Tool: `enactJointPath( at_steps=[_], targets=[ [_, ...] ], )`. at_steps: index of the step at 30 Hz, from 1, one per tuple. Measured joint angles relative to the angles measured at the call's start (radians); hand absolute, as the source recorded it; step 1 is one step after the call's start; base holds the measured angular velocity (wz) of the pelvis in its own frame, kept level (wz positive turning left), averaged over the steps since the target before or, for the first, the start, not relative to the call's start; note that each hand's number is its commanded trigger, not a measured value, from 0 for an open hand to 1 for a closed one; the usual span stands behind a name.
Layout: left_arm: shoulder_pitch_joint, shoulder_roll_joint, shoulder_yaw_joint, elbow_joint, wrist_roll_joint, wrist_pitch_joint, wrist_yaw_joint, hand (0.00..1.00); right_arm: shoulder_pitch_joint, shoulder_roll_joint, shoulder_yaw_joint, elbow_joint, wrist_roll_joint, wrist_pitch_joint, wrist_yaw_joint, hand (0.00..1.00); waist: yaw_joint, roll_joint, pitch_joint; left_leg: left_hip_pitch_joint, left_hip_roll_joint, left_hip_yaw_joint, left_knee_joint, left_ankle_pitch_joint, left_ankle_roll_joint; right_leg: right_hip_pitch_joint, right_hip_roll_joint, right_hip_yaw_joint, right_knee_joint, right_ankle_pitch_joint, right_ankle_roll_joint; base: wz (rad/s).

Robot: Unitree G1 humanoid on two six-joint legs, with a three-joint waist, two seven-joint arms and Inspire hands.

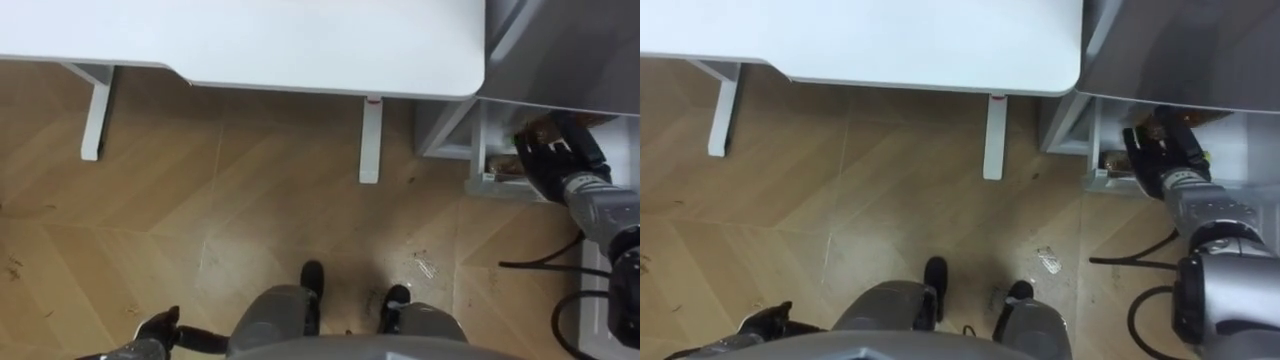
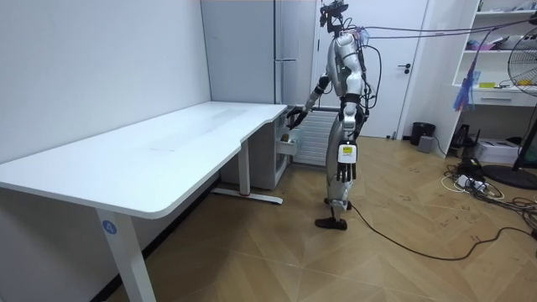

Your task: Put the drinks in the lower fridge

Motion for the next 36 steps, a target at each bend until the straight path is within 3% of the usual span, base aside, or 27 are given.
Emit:
enactJointPath(
  at_steps=[13,24,33,36],
  targets=[
    [0.003,0.009,0.001,0.001,0.000,0.000,0.000,0.00,0.000,0.000,-0.001,0.000,-0.001,0.000,-0.001,0.00,-0.003,-0.019,-0.0113,0.005,-0.003,-0.001,0.001,0.007,0.002,0.004,-0.005,-0.004,0.012,0.000,0.000,0.01],
    [0.008,0.009,0.001,-0.008,0.003,-0.004,0.004,0.00,0.006,0.000,-0.002,0.001,-0.011,-0.002,0.010,0.00,-0.002,-0.019,-0.0109,0.023,-0.004,-0.001,0.001,0.010,0.002,0.027,-0.005,-0.007,0.009,-0.001,0.001,0.02],
    [0.026,0.010,0.005,-0.008,0.003,-0.013,0.003,0.00,0.111,0.018,-0.003,-0.002,-0.126,-0.067,0.040,0.00,-0.026,-0.024,-0.0131,0.064,0.000,0.003,-0.013,0.009,0.002,0.105,0.011,-0.029,-0.067,0.008,0.002,0.10],
    [0.021,0.010,0.005,-0.008,0.001,-0.036,0.003,0.00,0.169,0.031,-0.001,-0.003,-0.173,-0.078,0.054,0.00,-0.029,-0.028,-0.0160,0.089,0.002,0.011,-0.025,0.008,0.001,0.128,0.015,-0.029,-0.085,0.013,0.002,-0.03]
  ],
)
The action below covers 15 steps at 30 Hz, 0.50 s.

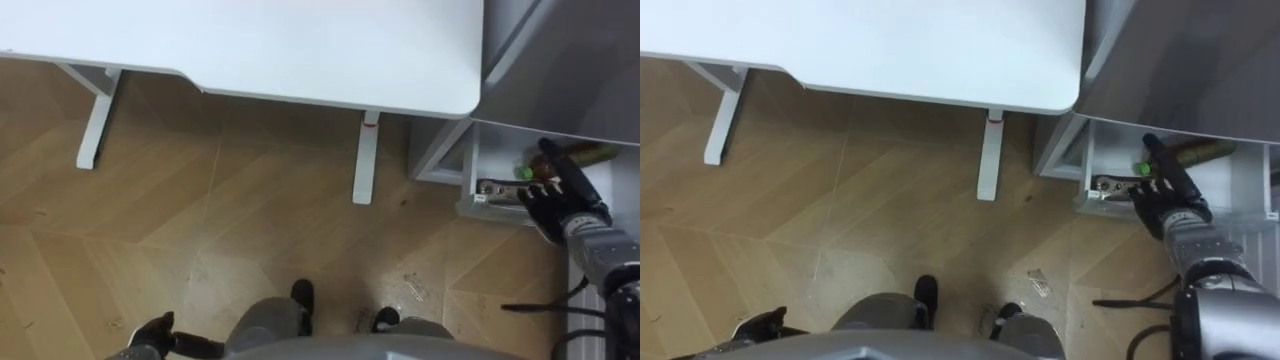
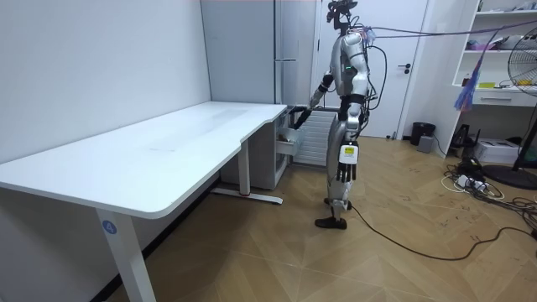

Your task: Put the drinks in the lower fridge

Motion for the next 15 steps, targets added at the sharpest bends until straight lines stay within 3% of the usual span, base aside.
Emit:
enactJointPath(
  at_steps=[2,3,5,11,15],
  targets=[
    [0.001,0.000,0.000,-0.003,0.000,-0.019,0.003,0.00,0.038,0.025,0.013,0.001,-0.025,-0.031,0.013,0.00,0.000,-0.006,-0.0032,0.026,0.004,0.017,-0.016,0.000,0.000,0.020,0.005,0.011,-0.014,0.005,-0.001,-0.14],
    [0.002,-0.002,-0.004,-0.001,0.000,-0.030,0.007,0.00,0.074,0.047,0.019,-0.001,-0.040,-0.039,0.024,0.00,0.000,-0.012,-0.0088,0.042,0.005,0.021,-0.020,-0.002,-0.002,0.034,0.007,0.021,-0.022,0.005,-0.001,-0.16],
    [0.004,-0.007,-0.003,0.000,0.001,-0.045,0.010,0.00,0.114,0.074,0.022,-0.001,-0.071,-0.037,0.031,0.00,0.001,-0.019,-0.0113,0.067,0.006,0.025,-0.030,-0.003,-0.005,0.054,0.009,0.028,-0.027,0.005,-0.002,-0.14],
    [0.013,-0.030,-0.003,0.000,-0.057,-0.075,0.052,0.00,0.181,0.097,0.087,-0.006,-0.202,-0.057,0.032,0.00,-0.001,-0.032,-0.0055,0.148,0.010,0.070,-0.067,-0.006,-0.007,0.096,0.013,0.089,-0.038,0.003,0.000,-0.25],
    [0.015,-0.039,0.006,0.001,-0.076,-0.086,0.062,0.00,0.216,0.140,0.090,-0.012,-0.297,-0.059,0.026,0.00,-0.003,-0.043,-0.0081,0.176,0.013,0.073,-0.074,-0.019,-0.008,0.115,0.018,0.107,-0.041,0.003,0.001,-0.14]
  ],
)
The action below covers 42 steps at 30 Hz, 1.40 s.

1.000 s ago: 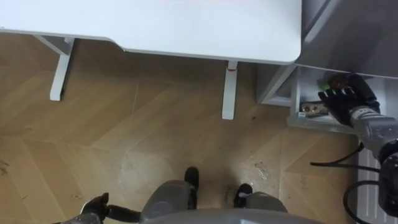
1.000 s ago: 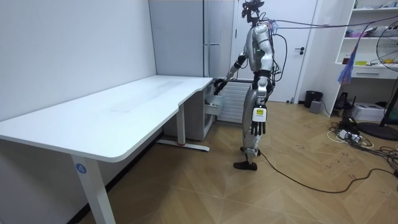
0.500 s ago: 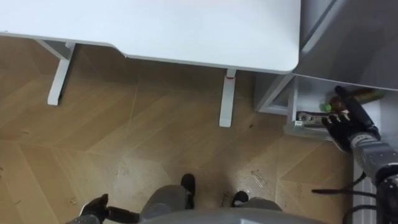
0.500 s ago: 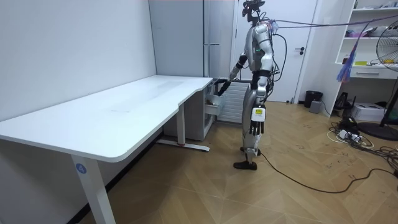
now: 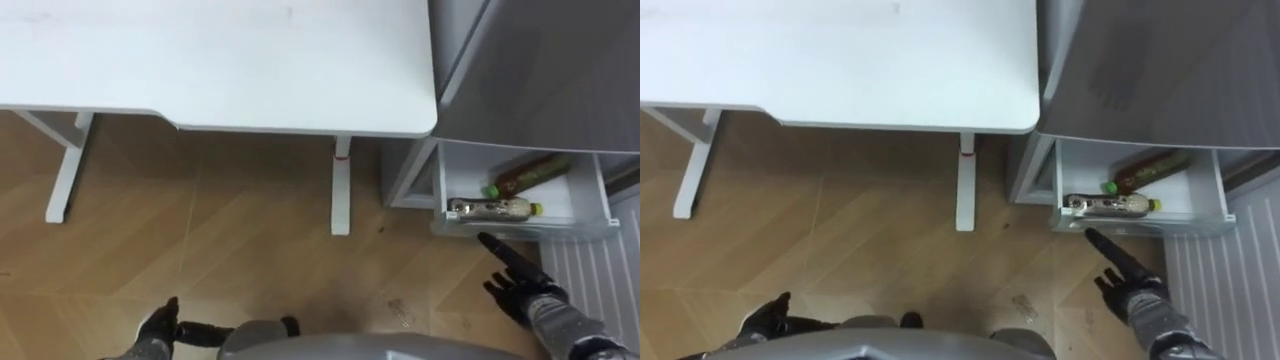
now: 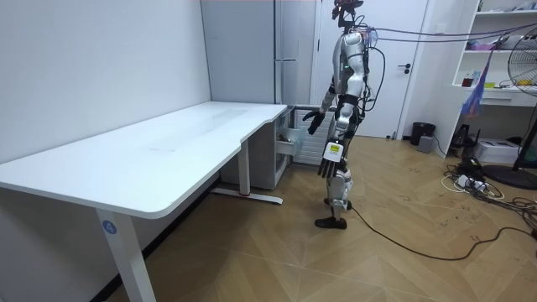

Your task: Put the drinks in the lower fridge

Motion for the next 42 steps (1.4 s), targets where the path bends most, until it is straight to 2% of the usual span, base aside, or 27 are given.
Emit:
enactJointPath(
  at_steps=[5,7,12,14,16,18,24,26,27,34,42],
  targets=[
    [0.001,-0.014,0.023,0.001,0.001,-0.006,0.016,0.00,0.025,0.028,0.003,0.004,-0.167,-0.007,-0.024,0.00,-0.002,-0.001,-0.0012,0.015,-0.001,0.000,0.000,-0.004,0.002,0.018,0.000,0.001,-0.003,0.002,0.001,-0.03],
    [0.011,-0.022,0.030,0.001,0.000,-0.009,0.028,0.00,0.052,0.039,0.039,0.006,-0.250,-0.007,-0.036,0.00,0.001,0.005,-0.0071,0.022,-0.001,0.002,0.003,-0.014,0.001,0.025,0.000,0.003,-0.003,0.001,0.003,-0.03],
    [0.031,-0.034,0.041,0.001,0.000,-0.009,0.040,0.00,0.085,0.057,0.078,0.002,-0.438,-0.008,-0.073,0.00,0.000,0.011,-0.0081,0.032,-0.001,0.014,0.004,-0.020,0.002,0.028,0.000,0.022,-0.003,0.000,0.005,-0.10],
    [0.033,-0.034,0.041,0.001,0.000,-0.009,0.039,0.00,0.096,0.064,0.079,0.002,-0.461,-0.008,-0.083,0.00,-0.002,0.009,-0.0059,0.041,-0.001,0.015,0.005,-0.026,0.002,0.038,0.000,0.023,-0.006,-0.002,0.008,0.00],
    [0.041,-0.035,0.042,0.001,0.000,-0.011,0.042,0.00,0.115,0.068,0.085,0.002,-0.463,-0.013,-0.090,0.00,-0.004,0.004,0.0011,0.059,-0.002,0.017,0.004,-0.033,0.004,0.063,-0.001,0.023,-0.020,-0.003,0.009,0.00],
    [0.051,-0.037,0.048,0.001,0.001,-0.014,0.044,0.00,0.129,0.071,0.085,0.002,-0.473,-0.013,-0.101,0.00,-0.005,0.003,0.0031,0.072,-0.003,0.018,0.004,-0.040,0.005,0.075,-0.002,0.025,-0.019,-0.005,0.012,-0.02],
    [0.052,-0.045,0.087,0.010,0.058,-0.015,0.045,0.00,0.152,0.072,0.078,0.004,-0.582,-0.016,-0.107,0.00,-0.021,0.006,0.0013,0.076,-0.005,0.022,0.004,-0.043,0.007,0.076,-0.005,0.029,-0.017,-0.006,0.014,-0.02],
    [0.044,-0.046,0.087,0.028,0.059,-0.019,0.044,0.00,0.157,0.072,0.079,0.006,-0.612,-0.021,-0.108,0.00,-0.021,0.008,0.0024,0.084,-0.005,0.024,-0.001,-0.043,0.006,0.080,-0.005,0.031,-0.017,-0.006,0.014,-0.05],
    [0.041,-0.047,0.087,0.042,0.059,-0.019,0.043,0.00,0.159,0.072,0.078,0.007,-0.640,-0.022,-0.109,0.00,-0.022,0.012,0.0062,0.089,-0.005,0.024,-0.004,-0.045,0.006,0.084,-0.005,0.031,-0.017,-0.006,0.014,-0.05],
    [0.030,-0.052,0.088,0.073,0.077,-0.014,0.013,0.00,0.165,0.072,0.069,0.004,-0.731,-0.025,-0.115,0.00,-0.025,0.023,-0.0040,0.085,-0.008,0.028,-0.003,-0.051,0.010,0.074,-0.006,0.051,-0.019,-0.008,0.018,-0.06],
    [0.029,-0.052,0.088,0.073,0.079,-0.006,0.013,0.00,0.167,0.073,0.066,0.002,-0.749,-0.025,-0.122,0.00,-0.027,0.028,-0.0045,0.088,-0.008,0.028,-0.005,-0.051,0.010,0.077,-0.005,0.052,-0.019,-0.008,0.018,0.00]
  ],
)
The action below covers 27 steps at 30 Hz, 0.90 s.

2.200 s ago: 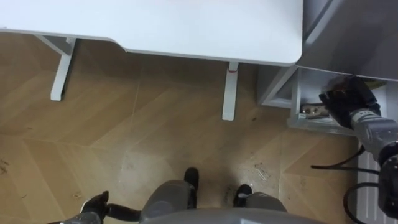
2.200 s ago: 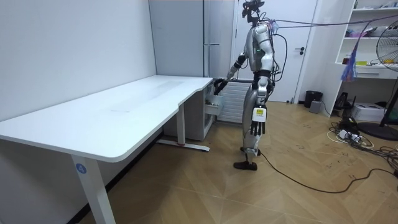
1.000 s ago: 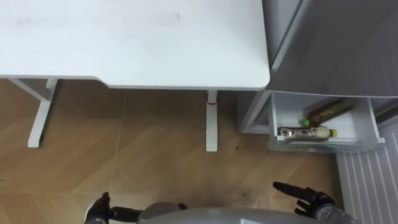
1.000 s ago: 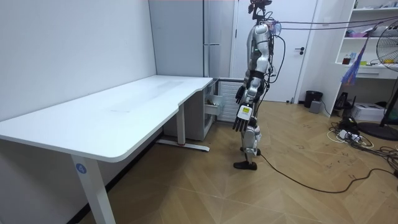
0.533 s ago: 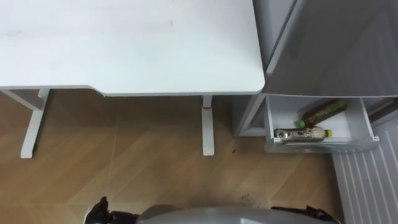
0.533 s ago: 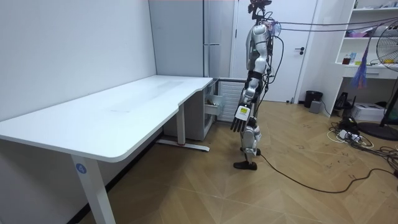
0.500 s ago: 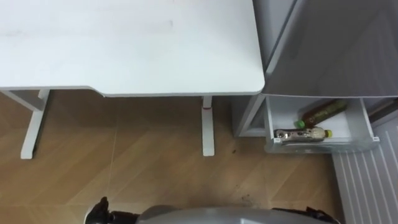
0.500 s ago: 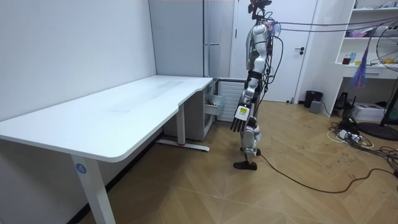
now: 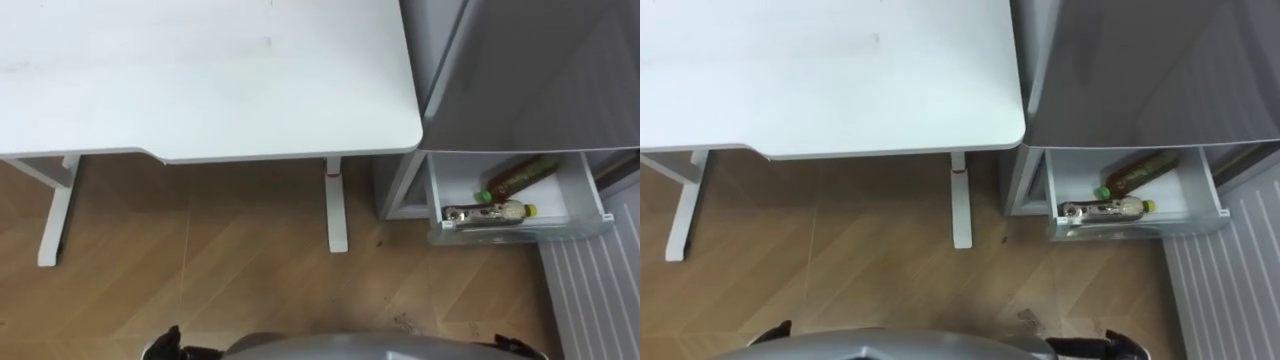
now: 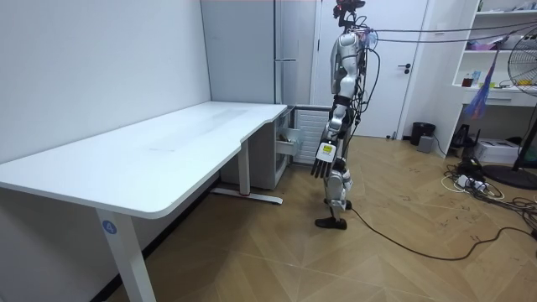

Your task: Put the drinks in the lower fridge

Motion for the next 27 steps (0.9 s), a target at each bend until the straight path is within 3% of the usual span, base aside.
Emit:
enactJointPath(
  at_steps=[10,15,24,27],
  targets=[
    [0.000,0.000,0.001,0.002,0.042,0.001,-0.002,0.00,0.007,0.003,-0.030,-0.001,-0.035,-0.009,-0.007,0.00,-0.003,-0.011,0.0051,0.000,-0.004,0.000,0.000,-0.002,0.003,0.000,-0.004,0.000,0.001,-0.002,0.003,0.00],
    [0.003,0.001,0.019,0.002,0.049,0.013,-0.018,0.00,0.009,0.010,-0.049,0.001,-0.023,-0.009,-0.017,0.00,-0.024,-0.014,0.0057,0.002,-0.007,0.000,0.004,-0.003,0.006,0.011,-0.009,0.002,0.002,-0.004,0.006,0.01],
    [0.002,0.001,0.023,0.021,0.071,0.012,-0.016,0.00,0.019,0.021,-0.053,0.011,0.043,-0.008,-0.020,0.00,-0.024,-0.017,0.0054,0.010,-0.015,0.001,0.037,-0.030,0.020,0.015,-0.019,0.007,0.025,-0.011,0.018,-0.01],
    [0.007,0.001,0.052,0.038,0.126,0.013,-0.016,0.00,0.020,0.023,-0.089,0.014,0.042,-0.007,-0.020,0.00,-0.024,-0.020,0.0063,0.014,-0.018,0.013,0.040,-0.041,0.028,0.014,-0.025,0.016,0.042,-0.015,0.024,-0.12]
  ],
)
